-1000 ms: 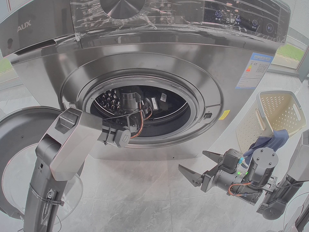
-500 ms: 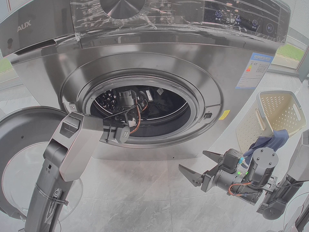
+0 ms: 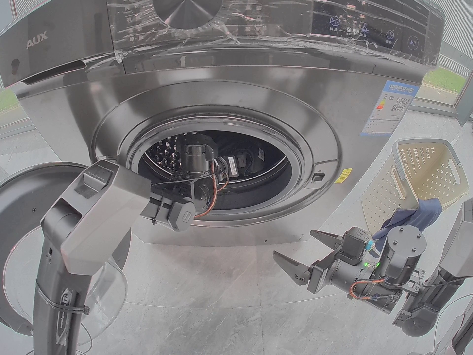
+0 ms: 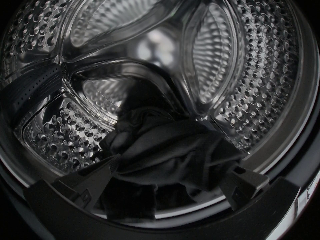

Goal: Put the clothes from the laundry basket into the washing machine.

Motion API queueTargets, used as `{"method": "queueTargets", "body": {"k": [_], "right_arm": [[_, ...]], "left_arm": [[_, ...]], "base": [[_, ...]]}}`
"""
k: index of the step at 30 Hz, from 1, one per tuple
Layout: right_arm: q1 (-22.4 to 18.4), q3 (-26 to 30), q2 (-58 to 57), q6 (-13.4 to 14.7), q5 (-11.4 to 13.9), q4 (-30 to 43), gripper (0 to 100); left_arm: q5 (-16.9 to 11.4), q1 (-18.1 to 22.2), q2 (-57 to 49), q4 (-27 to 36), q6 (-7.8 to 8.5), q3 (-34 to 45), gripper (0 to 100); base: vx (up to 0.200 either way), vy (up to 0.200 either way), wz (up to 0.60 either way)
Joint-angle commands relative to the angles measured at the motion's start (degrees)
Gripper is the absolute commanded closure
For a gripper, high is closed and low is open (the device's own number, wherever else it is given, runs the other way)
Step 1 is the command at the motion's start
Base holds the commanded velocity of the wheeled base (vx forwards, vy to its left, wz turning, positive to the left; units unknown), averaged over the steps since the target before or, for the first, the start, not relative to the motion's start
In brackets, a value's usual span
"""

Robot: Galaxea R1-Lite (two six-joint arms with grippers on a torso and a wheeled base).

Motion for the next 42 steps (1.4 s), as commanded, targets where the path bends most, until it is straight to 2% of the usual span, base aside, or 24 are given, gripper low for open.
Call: {"method": "queueTargets", "body": {"k": [1,5,13,15,18,19,20,22,24,30,33,34,38,39,42], "right_arm": [[-0.11,-0.01,0.0,0.01,-0.01,-0.01,0],[-0.2,-0.1,-0.17,-0.08,-0.01,-0.01,0],[-0.11,0.26,-0.35,-0.08,-0.01,-0.01,0],[-0.2,0.43,-0.43,-0.08,-0.01,-0.01,0],[-0.37,1.05,-0.61,0.01,0.07,-0.01,0],[-0.37,1.05,-0.61,0.01,0.07,-0.01,0],[-0.37,1.22,-0.61,0.01,0.07,-0.01,0],[-0.2,1.66,-0.7,0.01,0.07,-0.01,0],[-0.02,2.19,-0.79,0.01,0.16,-0.01,0],[0.42,2.98,-3.07,-0.69,0.16,0.08,0],[-0.64,3.77,-5.18,-1.31,0.07,0.08,0],[-1.34,4.21,-6.06,-1.49,0.07,0.08,0],[-3.45,5.53,-9.22,-1.93,-0.28,0.08,0],[-4.68,5.88,-11.16,-2.8,-0.37,0.08,0],[-7.67,7.02,-13.53,-2.36,-1.77,0.17,0]], "left_arm": [[-0.6,-2.18,-10.29,0.1,0.52,11.9,0],[-1.13,-2.54,-14.42,-1.22,1.66,19.28,0],[-1.3,-5.17,-17.32,-6.75,1.84,28.86,0],[-1.48,-6.23,-18.29,-8.07,2.98,32.02,0],[-2.8,-7.72,-19.08,-12.11,6.06,37.65,0],[-2.8,-7.72,-19.08,-12.11,6.06,37.65,0],[-2.97,-8.25,-19.17,-15.19,7.29,40.72,0],[-2.97,-8.95,-19.25,-18.27,8.34,43.89,0],[-2.97,-9.66,-20.22,-20.81,8.78,47.05,0],[-3.24,-12.56,-27.43,-22.66,8.78,57.78,0],[-4.99,-14.4,-32.26,-23.19,8.52,63.14,0],[-5.26,-15.1,-34.2,-23.72,8.08,65.16,0],[-5.35,-17.92,-39.91,-26.97,8.17,72.01,0],[-5.35,-19.67,-43.51,-28.73,8.08,75.27,0],[-5.35,-19.67,-48.17,-29.87,8.08,80.28,0]], "base": [[0.0,0.0,0.0],[0.0,0.0,0.0],[0.0,0.0,0.0],[0.0,0.0,0.0],[0.0,0.0,0.0],[0.0,0.0,0.0],[0.0,0.0,0.0],[0.0,0.0,0.0],[0.0,0.0,0.0],[0.0,0.0,0.0],[0.0,0.0,0.0],[0.0,0.0,0.0],[0.0,0.0,0.0],[0.0,0.0,0.0],[0.0,0.0,0.0]]}}
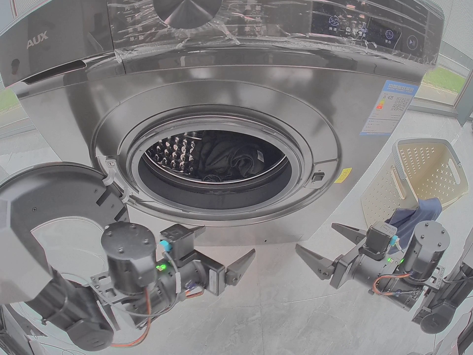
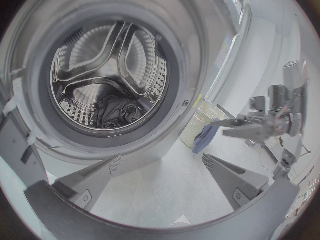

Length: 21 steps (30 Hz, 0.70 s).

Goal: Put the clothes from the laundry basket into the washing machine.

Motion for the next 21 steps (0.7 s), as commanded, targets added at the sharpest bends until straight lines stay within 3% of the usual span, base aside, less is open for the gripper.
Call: {"method": "queueTargets", "body": {"k": [1,5,7,12,16,20,21], "right_arm": [[-6.25,2.98,-7.67,-0.34,-1.73,0.06,0],[-11.08,6.23,-11.62,0.19,-1.2,0.14,0],[-11.7,8.08,-13.12,0.28,-1.03,0.14,0],[-11.52,10.8,-17.6,0.63,-2.26,0.58,0],[-12.05,10.8,-22.26,0.63,-4.37,1.99,0],[-12.23,10.8,-25.95,0.72,-5.07,6.47,0],[-12.14,10.8,-31.49,0.63,-5.77,13.15,0]], "left_arm": [[-0.36,-3.37,-14.3,-3.8,-0.28,12.02,0],[-0.01,-3.37,-20.72,-6.26,-2.91,17.91,0],[0.52,-3.37,-23.18,-6.34,-3.26,19.76,0],[3.24,-3.2,-28.01,-5.82,-2.65,21.34,0],[3.77,1.11,-33.38,-5.03,-2.3,22.48,0],[3.6,1.99,-38.56,-3.88,-1.15,23.54,0],[3.6,3.39,-42.78,-0.28,-0.1,24.77,0]], "base": [[0.0,0.0,0.0],[0.0,0.0,0.0],[0.0,0.0,0.0],[-0.16,0.0,0.0],[-0.1,0.0,0.0],[-0.15,0.0,0.0],[-0.2,0.0,0.0]]}}
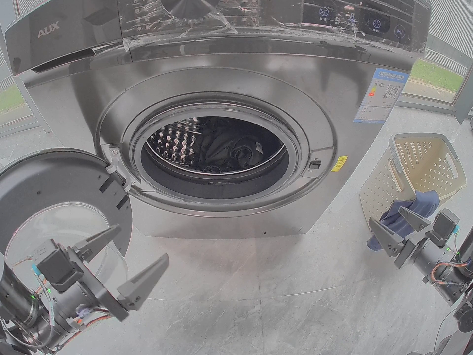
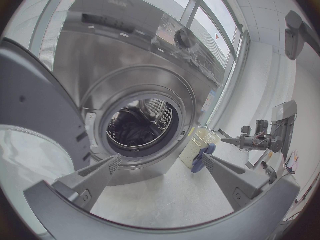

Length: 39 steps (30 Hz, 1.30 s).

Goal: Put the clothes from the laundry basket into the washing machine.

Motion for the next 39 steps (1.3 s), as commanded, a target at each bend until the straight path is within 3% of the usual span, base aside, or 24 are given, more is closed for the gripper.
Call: {"method": "queueTargets", "body": {"k": [1,3,5,6,8,13,18,23,26,27,29,31,34,38,39], "right_arm": [[-0.1,1.04,-14.17,-0.14,-1.71,12.31,0],[-0.19,1.04,-20.5,-0.14,-1.8,20.58,0],[-0.28,1.04,-20.94,-0.14,-1.8,21.19,0],[-0.54,1.04,-29.47,-0.05,-1.97,30.42,0],[-1.33,1.04,-33.6,-0.14,-1.97,34.73,0],[-6.69,1.04,-49.42,-0.93,-1.27,49.05,0],[-12.76,1.04,-57.86,-1.46,-0.83,57.31,0],[-15.13,1.04,-64.97,-1.46,-0.3,62.67,0],[-16.19,1.04,-68.14,-1.55,-0.22,66.37,0],[-18.82,1.04,-74.2,-2.25,-0.13,74.45,0],[-20.76,1.04,-78.51,-3.57,0.05,80.08,0],[-21.11,0.95,-79.21,-2.95,-0.39,81.04,0],[-21.11,1.04,-79.04,-2.87,-0.74,80.17,0],[-24.27,1.04,-79.04,-4.36,-0.04,81.31,0],[-24.27,1.04,-79.04,-4.36,-0.04,81.31,0]], "left_arm": [[0.11,4.63,-12.96,6.88,1.62,2.69,0],[-0.42,6.39,-17.97,12.94,1.44,2.69,0],[-0.51,6.39,-18.32,13.47,1.44,2.69,0],[-0.6,6.92,-25.7,20.77,1.35,2.69,0],[-0.68,7.97,-28.78,24.19,1.27,2.69,0],[-4.99,13.59,-39.32,33.95,1.35,2.43,0],[-5.69,16.93,-46.53,43.09,1.18,2.69,0],[-5.78,20.98,-56.64,52.5,-0.67,2.69,0],[-5.96,22.74,-60.86,57.42,-0.84,2.69,0],[-8.68,25.99,-66.75,64.89,-0.84,2.69,0],[-12.81,28.54,-69.91,69.46,-0.84,2.69,0],[-14.22,29.06,-69.91,70.69,-0.93,2.69,0],[-13.08,29.68,-69.47,70.16,-0.67,2.69,0],[-11.85,37.59,-68.68,70.16,2.94,2.69,0],[-11.85,37.59,-68.68,70.16,2.94,2.69,0]], "base": [[-0.2,0.0,0.0],[-0.1,0.0,0.0],[0.0,0.0,0.0],[-0.2,0.0,0.0],[-0.2,0.0,0.0],[0.0,0.0,0.0],[-0.12,0.0,0.0],[0.0,0.0,0.0],[0.0,0.0,0.0],[0.0,-0.2,0.0],[0.0,-0.2,0.0],[0.0,-0.2,0.0],[0.0,-0.2,0.0],[0.0,-0.2,0.0],[0.0,-0.2,0.0]]}}
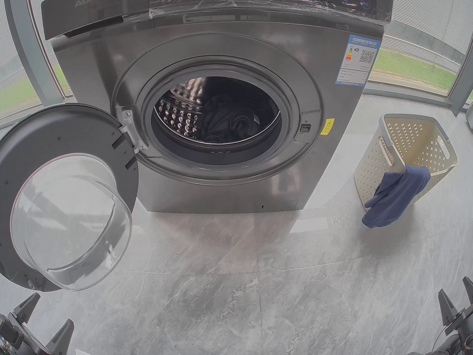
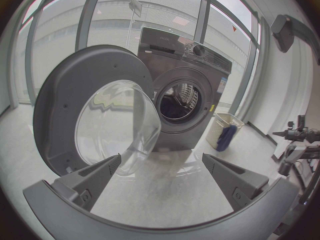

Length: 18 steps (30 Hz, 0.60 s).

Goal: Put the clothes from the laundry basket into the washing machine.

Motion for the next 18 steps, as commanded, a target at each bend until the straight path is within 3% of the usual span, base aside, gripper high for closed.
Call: {"method": "queueTargets", "body": {"k": [1,2,3,5,7,8,10,11,12,13,14,15,18], "right_arm": [[-7.11,0.84,-3.84,-3.11,2.71,1.43,0],[-8.52,0.92,-5.33,-4.87,6.4,3.28,0],[-8.52,0.92,-6.83,-6.27,8.07,3.54,0],[-8.17,1.01,-7.18,-6.54,8.25,3.1,0],[-8.08,1.01,-7.18,-6.54,8.07,2.84,0],[-7.9,1.01,-7.7,-6.54,8.68,2.93,0],[-7.9,1.01,-7.7,-5.57,8.6,2.75,0],[-7.9,1.01,-7.7,-5.31,8.33,2.66,0],[-7.9,1.01,-7.7,-5.31,8.33,2.66,0],[-7.99,1.01,-7.7,-5.4,8.16,2.66,0],[-7.99,1.01,-7.7,-5.4,8.16,2.75,0],[-7.99,1.01,-7.7,-5.75,8.07,2.66,0],[-8.17,1.01,-7.62,-6.36,8.51,2.75,0]], "left_arm": [[-0.27,9.2,-2.67,0.86,4.02,0.99,0],[-0.44,11.05,-3.11,0.95,4.81,0.99,0],[-1.41,12.98,-4.43,1.12,5.34,0.99,0],[-7.3,14.57,-7.68,1.21,5.69,0.99,0],[-9.41,14.13,-7.68,1.21,5.08,0.99,0],[-9.05,14.04,-7.68,1.47,3.06,0.9,0],[-4.84,14.04,-7.68,2.09,1.65,0.72,0],[-1.67,14.04,-7.68,2.44,2.09,0.64,0],[-1.67,14.04,-7.68,2.44,2.09,0.64,0],[2.02,14.13,-7.42,4.64,4.55,0.99,0],[2.02,14.21,-7.42,5.34,4.81,0.9,0],[0.44,14.04,-7.68,6.57,6.22,0.55,0],[-0.79,13.86,-7.68,6.48,6.57,0.46,0]], "base": [[0.0,-0.2,0.0],[0.0,-0.2,0.0],[0.0,-0.2,0.0],[0.0,-0.2,0.0],[0.0,-0.2,0.0],[0.0,-0.2,0.0],[0.0,-0.2,0.0],[0.0,-0.2,0.0],[0.0,-0.2,0.0],[0.0,-0.2,0.0],[0.0,-0.2,0.0],[0.0,-0.2,0.0],[0.0,-0.2,0.0]]}}
